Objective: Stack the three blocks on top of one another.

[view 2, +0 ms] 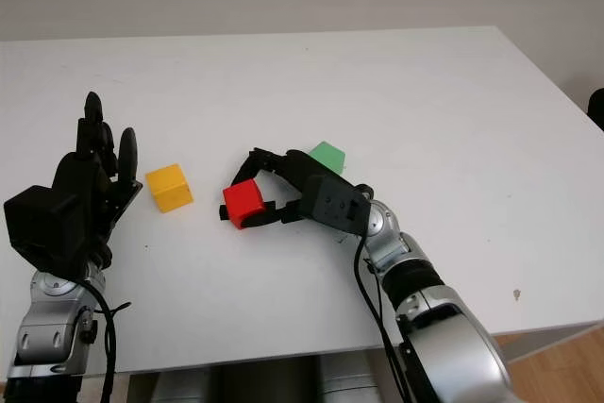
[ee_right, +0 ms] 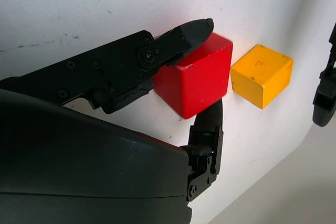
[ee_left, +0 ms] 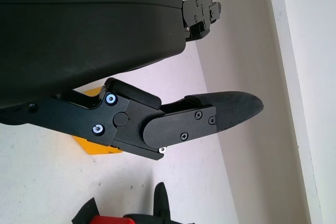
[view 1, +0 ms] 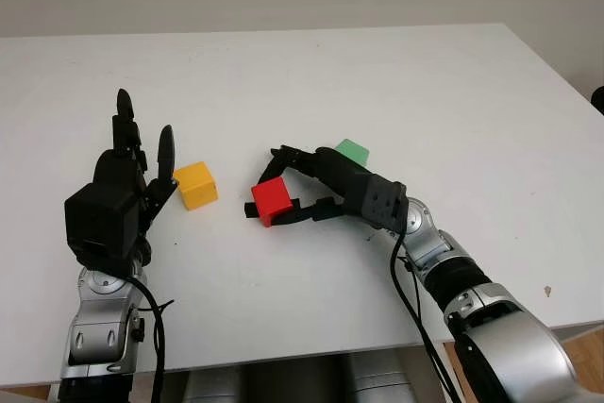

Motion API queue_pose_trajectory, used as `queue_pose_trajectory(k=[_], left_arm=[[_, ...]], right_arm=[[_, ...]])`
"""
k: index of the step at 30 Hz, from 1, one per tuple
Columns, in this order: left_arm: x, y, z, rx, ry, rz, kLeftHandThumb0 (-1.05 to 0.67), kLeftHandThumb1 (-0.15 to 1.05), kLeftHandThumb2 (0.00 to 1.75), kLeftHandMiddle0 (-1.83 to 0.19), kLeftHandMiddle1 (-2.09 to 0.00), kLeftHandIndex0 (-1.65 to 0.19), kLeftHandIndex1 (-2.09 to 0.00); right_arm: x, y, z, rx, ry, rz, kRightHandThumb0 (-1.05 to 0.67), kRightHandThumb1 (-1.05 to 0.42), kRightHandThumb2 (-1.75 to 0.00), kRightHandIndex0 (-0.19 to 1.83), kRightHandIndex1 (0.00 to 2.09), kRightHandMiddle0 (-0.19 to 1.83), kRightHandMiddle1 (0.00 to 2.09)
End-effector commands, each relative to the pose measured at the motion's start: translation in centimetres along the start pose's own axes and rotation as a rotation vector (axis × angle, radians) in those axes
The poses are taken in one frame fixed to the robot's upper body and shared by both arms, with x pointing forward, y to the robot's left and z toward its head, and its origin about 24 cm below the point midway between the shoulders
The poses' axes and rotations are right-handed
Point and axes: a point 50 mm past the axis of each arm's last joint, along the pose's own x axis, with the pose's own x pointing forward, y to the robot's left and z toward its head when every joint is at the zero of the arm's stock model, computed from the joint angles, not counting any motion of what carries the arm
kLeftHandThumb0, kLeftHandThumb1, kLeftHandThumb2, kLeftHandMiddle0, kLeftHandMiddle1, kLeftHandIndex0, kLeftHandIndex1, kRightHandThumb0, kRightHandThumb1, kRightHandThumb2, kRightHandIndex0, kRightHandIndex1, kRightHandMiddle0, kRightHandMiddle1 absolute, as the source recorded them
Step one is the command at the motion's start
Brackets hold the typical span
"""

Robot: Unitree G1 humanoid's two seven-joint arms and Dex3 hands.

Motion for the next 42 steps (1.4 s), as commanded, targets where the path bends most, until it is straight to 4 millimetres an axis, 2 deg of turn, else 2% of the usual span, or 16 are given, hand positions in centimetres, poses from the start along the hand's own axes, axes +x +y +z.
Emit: queue_pose_trajectory(k=[1,6,20,27,30,36,37,42], left_arm=[[0.0,0.0,0.3,0.006,-0.015,-0.001,-0.69,1.05,0.62,0.18,-0.05,0.16,-0.05],[-0.1,-0.1,0.3,0.010,-0.013,-0.001,-0.69,1.05,0.62,0.18,-0.06,0.15,-0.06],[0.0,-0.1,0.2,0.010,-0.013,-0.002,-0.70,1.05,0.61,0.17,-0.05,0.15,-0.06],[0.0,-0.1,0.2,0.007,-0.017,-0.001,-0.69,1.05,0.62,0.17,-0.05,0.15,-0.05],[0.1,-0.1,0.3,0.010,-0.016,-0.003,-0.69,1.05,0.62,0.18,-0.05,0.16,-0.05],[0.2,0.0,0.3,0.007,-0.017,-0.005,-0.69,1.05,0.62,0.18,-0.05,0.16,-0.05],[0.2,0.0,0.3,0.008,-0.019,-0.004,-0.69,1.05,0.62,0.18,-0.05,0.16,-0.05],[0.2,0.0,0.4,0.006,-0.022,-0.005,-0.68,1.05,0.62,0.18,-0.05,0.17,-0.05]], right_arm=[[-0.1,-0.5,0.4,-0.032,-0.026,-0.015,-0.56,-0.92,-0.05,0.05,0.03,0.12,0.91],[-0.1,-0.7,0.7,-0.054,-0.045,-0.039,-0.58,-0.93,-0.06,-0.03,0.03,0.11,0.69],[0.0,-1.2,1.4,-0.117,-0.096,-0.115,-0.66,-0.95,-0.06,-0.08,0.03,0.07,0.53],[-0.1,-2.8,3.4,-0.126,-0.219,-0.138,-0.74,-0.95,-0.06,-0.09,0.04,0.03,0.45],[-0.5,-4.3,5.0,-0.118,-0.317,-0.139,-0.76,-0.95,-0.06,-0.11,0.04,0.02,0.41],[-1.9,-9.8,8.5,-0.054,-0.458,-0.232,-0.70,-0.98,-0.06,0.02,0.10,0.08,0.43],[-2.3,-11.3,8.9,-0.057,-0.452,-0.254,-0.69,-0.97,-0.06,0.04,0.11,0.09,0.44],[-3.7,-15.8,9.5,-0.132,-0.353,-0.282,-0.66,-0.90,-0.03,0.15,0.15,0.17,0.53]])
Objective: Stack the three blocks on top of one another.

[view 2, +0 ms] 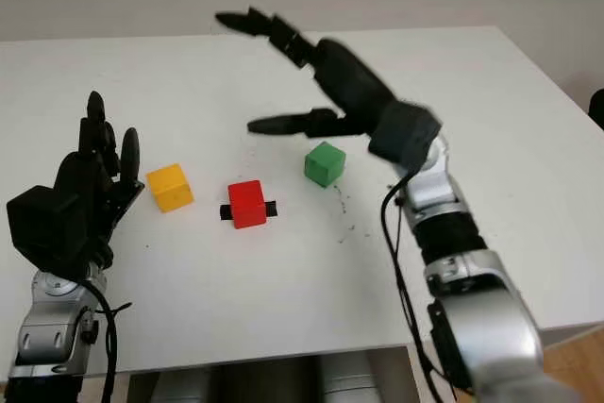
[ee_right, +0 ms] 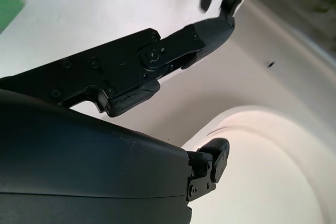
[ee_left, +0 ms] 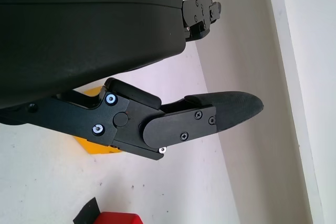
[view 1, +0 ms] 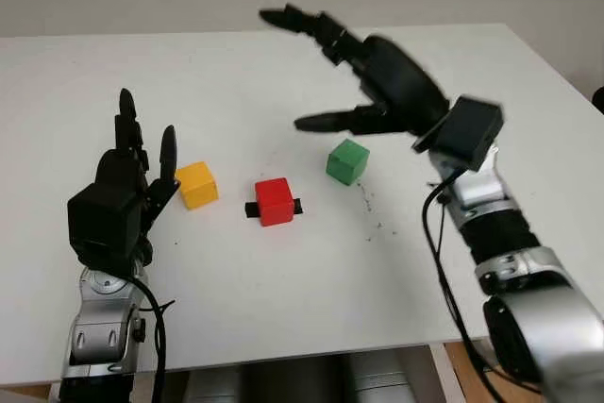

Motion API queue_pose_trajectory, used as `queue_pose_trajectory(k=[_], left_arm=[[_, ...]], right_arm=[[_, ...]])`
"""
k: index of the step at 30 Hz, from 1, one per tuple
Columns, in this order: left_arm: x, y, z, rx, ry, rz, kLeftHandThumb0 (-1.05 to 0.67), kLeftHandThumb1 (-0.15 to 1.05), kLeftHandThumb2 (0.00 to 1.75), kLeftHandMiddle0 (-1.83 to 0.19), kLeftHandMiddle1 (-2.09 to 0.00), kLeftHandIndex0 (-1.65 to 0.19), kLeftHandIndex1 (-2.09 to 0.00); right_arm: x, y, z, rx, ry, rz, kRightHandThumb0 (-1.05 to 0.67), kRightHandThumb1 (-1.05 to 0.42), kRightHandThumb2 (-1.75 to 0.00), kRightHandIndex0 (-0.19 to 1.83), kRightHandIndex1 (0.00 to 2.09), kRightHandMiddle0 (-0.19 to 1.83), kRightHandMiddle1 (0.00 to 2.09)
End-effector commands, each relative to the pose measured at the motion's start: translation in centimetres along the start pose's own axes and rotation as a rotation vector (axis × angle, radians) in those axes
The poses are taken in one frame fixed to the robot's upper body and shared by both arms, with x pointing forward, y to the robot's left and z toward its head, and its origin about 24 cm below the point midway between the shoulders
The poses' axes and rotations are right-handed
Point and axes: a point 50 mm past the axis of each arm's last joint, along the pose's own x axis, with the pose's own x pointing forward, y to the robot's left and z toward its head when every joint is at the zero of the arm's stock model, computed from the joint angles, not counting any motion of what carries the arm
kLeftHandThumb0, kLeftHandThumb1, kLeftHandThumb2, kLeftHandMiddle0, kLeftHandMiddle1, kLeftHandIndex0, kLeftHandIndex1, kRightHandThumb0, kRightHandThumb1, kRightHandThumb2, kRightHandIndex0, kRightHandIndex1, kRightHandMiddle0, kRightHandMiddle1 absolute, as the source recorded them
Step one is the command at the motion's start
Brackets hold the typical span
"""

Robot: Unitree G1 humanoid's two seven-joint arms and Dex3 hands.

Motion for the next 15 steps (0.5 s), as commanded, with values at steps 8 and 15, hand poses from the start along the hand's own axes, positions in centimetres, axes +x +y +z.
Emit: queue_pose_trajectory(k=[8,15], left_arm=[[0.4,0.4,0.5,0.039,-0.025,0.001,-0.69,1.05,0.62,0.17,-0.06,0.16,-0.05],[0.6,1.9,1.1,0.536,-0.115,0.171,-0.63,1.05,0.21,-0.13,-0.11,-0.08,-0.13]], right_arm=[[-0.6,-5.2,-0.1,-0.312,0.194,0.107,-0.68,-0.80,-0.05,0.29,0.09,0.35,0.34],[-0.9,-4.9,-0.3,-0.303,0.170,0.083,-0.71,-0.83,-0.06,0.27,0.06,0.36,0.28]])
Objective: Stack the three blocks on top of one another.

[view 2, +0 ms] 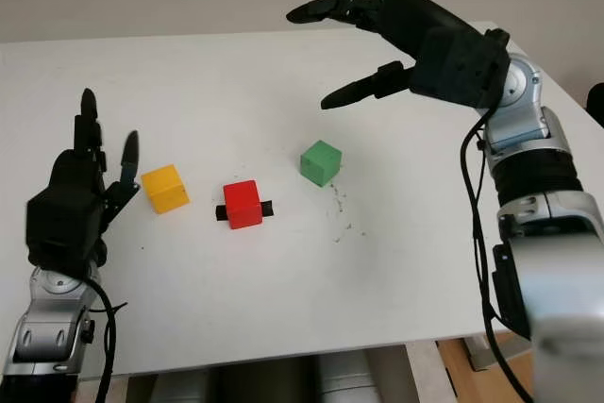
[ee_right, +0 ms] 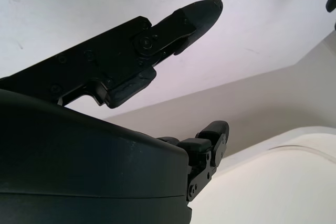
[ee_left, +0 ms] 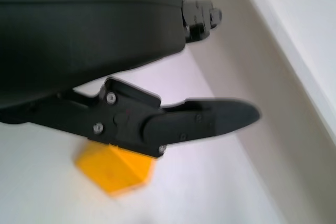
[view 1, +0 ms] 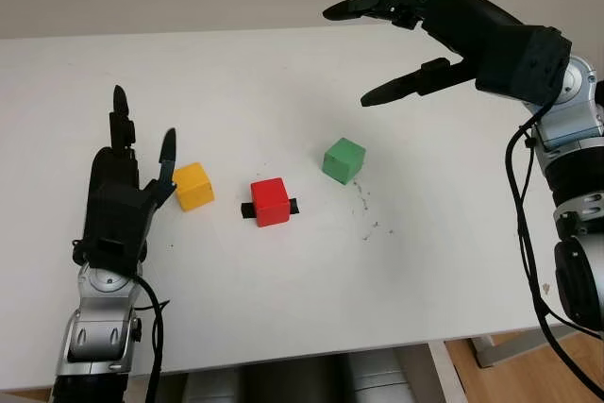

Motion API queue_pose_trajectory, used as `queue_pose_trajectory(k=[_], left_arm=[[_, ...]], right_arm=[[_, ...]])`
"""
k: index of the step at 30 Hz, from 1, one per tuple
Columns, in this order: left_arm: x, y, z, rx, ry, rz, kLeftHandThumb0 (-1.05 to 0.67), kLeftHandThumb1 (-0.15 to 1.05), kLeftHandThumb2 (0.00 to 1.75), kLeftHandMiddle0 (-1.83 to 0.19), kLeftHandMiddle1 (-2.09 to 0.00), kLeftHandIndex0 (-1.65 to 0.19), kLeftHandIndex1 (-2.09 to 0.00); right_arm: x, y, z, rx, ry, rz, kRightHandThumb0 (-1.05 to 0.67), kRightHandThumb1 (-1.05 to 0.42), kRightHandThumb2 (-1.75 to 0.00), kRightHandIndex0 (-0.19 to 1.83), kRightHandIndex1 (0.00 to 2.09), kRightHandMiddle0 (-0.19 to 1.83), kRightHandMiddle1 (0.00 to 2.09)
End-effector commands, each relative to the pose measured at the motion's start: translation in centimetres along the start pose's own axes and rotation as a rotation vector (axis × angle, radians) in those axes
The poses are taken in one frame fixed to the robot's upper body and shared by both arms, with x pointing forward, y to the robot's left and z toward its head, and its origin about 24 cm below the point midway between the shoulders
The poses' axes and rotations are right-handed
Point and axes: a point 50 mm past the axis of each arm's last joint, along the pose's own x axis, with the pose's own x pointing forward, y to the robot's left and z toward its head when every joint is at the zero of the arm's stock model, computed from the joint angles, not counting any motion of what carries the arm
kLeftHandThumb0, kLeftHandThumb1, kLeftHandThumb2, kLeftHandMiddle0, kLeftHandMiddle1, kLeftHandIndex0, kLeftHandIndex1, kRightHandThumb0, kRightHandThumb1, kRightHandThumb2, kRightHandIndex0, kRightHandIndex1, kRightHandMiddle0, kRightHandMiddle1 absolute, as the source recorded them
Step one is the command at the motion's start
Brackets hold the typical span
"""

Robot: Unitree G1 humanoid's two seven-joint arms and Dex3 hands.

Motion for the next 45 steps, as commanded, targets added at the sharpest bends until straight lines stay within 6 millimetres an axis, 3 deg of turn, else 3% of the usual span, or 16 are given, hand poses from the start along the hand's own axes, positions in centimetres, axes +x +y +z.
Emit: queue_pose_trajectory(k=[1,6,8,15,20,26,30,34,45], left_arm=[[0.4,0.6,0.1,0.112,-0.039,0.017,-0.65,1.05,0.16,-0.14,-0.10,-0.10,-0.13],[1.2,2.5,0.0,0.359,-0.030,-0.109,-0.72,1.04,0.08,0.00,-0.03,-0.07,-0.08],[1.4,3.1,0.0,0.422,-0.002,-0.176,-0.76,1.02,0.06,0.08,-0.02,-0.01,-0.05],[2.0,3.8,-0.3,0.630,0.029,-0.366,-0.89,0.97,0.04,0.08,-0.05,0.00,-0.05],[2.1,3.4,-0.8,0.632,0.083,-0.515,-0.89,0.93,0.04,0.07,-0.05,0.01,-0.05],[2.5,2.5,-1.3,0.649,0.083,-0.576,-0.92,0.91,0.04,0.10,-0.05,0.02,-0.05],[2.7,1.9,-1.5,0.646,0.055,-0.588,-0.96,0.94,0.06,0.09,-0.05,0.03,-0.05],[3.0,1.4,-1.6,0.520,0.058,-0.611,-0.96,0.94,0.06,0.12,-0.04,0.04,-0.05],[3.2,0.5,-2.4,0.370,0.048,-0.525,-0.98,0.97,0.06,0.16,-0.05,0.03,-0.06]], right_arm=[[0.0,-0.2,0.1,0.028,-0.009,-0.031,-0.70,-0.83,-0.06,0.25,0.05,0.35,0.27],[0.2,0.9,-0.4,0.284,-0.036,-0.105,-0.74,-0.96,-0.09,0.01,0.01,0.09,0.11],[0.3,1.4,-0.7,0.299,-0.031,-0.131,-0.88,-1.03,-0.31,-0.13,0.01,-0.07,0.03],[0.7,2.5,-1.0,0.491,-0.033,-0.164,-0.87,-1.05,-0.42,-0.19,0.00,-0.19,0.00],[0.7,2.6,-1.2,0.581,-0.012,-0.196,-0.80,-1.05,-0.48,-0.19,0.00,-0.19,0.00],[0.5,3.0,-1.6,0.634,0.022,-0.205,-0.80,-1.05,-0.57,-0.19,0.00,-0.19,0.00],[0.5,3.5,-1.7,0.653,0.042,-0.213,-0.79,-1.05,-0.56,-0.19,0.00,-0.19,0.00],[0.6,3.9,-1.7,0.673,0.050,-0.218,-0.78,-1.05,-0.52,-0.19,0.00,-0.19,0.00],[0.4,4.4,-1.6,0.664,0.061,-0.220,-0.78,-1.05,-0.51,-0.19,0.00,-0.19,0.00]])
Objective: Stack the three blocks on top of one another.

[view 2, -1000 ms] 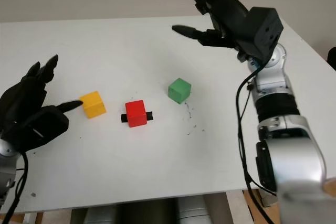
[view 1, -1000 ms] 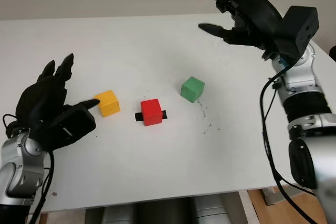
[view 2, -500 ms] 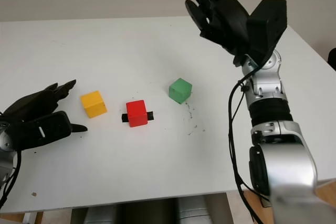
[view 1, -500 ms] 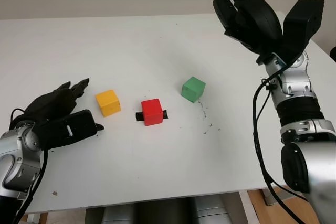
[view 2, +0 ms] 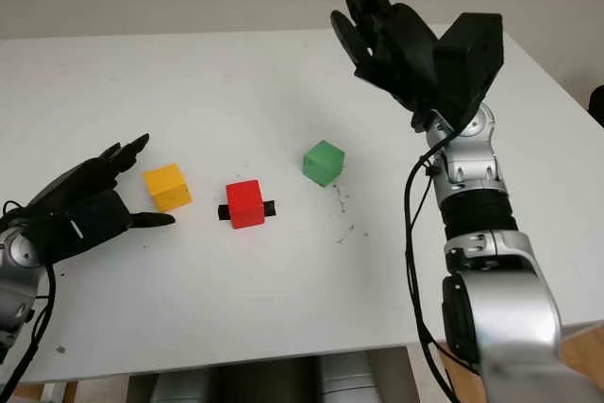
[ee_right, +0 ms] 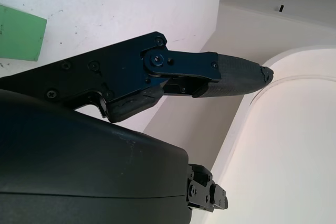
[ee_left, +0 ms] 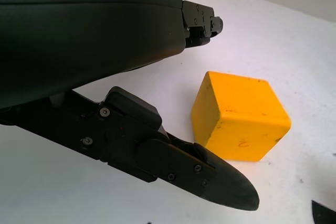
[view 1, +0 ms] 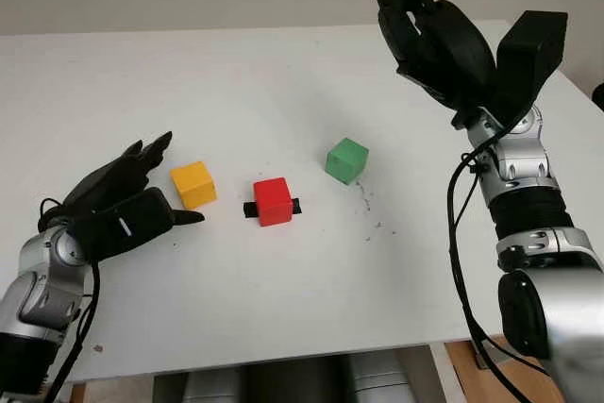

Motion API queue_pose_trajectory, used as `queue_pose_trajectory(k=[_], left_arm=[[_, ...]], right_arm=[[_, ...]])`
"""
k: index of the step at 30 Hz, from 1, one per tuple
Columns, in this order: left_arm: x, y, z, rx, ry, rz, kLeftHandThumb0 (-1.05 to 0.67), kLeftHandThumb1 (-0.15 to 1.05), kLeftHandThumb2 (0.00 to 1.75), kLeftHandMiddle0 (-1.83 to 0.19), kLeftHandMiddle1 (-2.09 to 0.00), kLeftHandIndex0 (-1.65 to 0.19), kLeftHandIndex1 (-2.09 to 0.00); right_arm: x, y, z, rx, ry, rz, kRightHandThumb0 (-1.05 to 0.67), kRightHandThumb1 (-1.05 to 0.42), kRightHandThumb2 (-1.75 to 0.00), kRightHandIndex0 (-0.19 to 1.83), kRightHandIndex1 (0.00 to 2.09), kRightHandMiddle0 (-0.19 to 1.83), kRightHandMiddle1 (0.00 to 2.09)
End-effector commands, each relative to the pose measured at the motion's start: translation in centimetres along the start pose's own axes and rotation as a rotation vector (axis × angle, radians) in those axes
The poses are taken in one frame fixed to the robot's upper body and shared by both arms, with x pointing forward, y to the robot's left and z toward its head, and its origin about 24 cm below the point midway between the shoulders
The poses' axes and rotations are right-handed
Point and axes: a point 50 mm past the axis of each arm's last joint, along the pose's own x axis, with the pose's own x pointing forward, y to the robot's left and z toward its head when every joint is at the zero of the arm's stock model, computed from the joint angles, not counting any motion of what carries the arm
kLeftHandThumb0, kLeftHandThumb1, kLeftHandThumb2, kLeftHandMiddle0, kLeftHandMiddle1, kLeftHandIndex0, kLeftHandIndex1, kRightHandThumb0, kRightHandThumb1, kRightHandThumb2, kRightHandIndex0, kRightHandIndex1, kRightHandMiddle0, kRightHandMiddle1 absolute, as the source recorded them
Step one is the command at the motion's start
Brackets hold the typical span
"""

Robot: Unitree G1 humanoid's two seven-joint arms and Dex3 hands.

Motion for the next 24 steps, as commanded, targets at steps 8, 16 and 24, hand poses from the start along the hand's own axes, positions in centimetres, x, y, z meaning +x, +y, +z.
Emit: queue_pose_trajectory(k=[8,16,24], left_arm=[[0.4,0.2,0.4,0.094,0.003,0.074,-0.92,0.99,0.06,0.11,-0.07,-0.10,-0.10],[0.7,0.2,1.2,0.269,-0.002,0.093,-0.87,0.98,0.05,0.04,-0.07,-0.28,-0.15],[1.3,1.0,2.1,0.387,0.003,0.050,-0.88,1.01,0.06,-0.01,-0.07,-0.39,-0.19]], right_arm=[[0.0,0.2,0.5,-0.011,-0.009,-0.010,-0.76,-1.05,-0.51,-0.19,0.00,-0.19,0.02],[0.0,0.1,0.6,-0.029,-0.009,-0.011,-0.75,-1.05,-0.51,-0.19,0.00,-0.18,0.03],[0.0,0.3,0.7,-0.023,-0.008,-0.016,-0.75,-1.05,-0.48,-0.19,0.00,-0.17,0.04]])
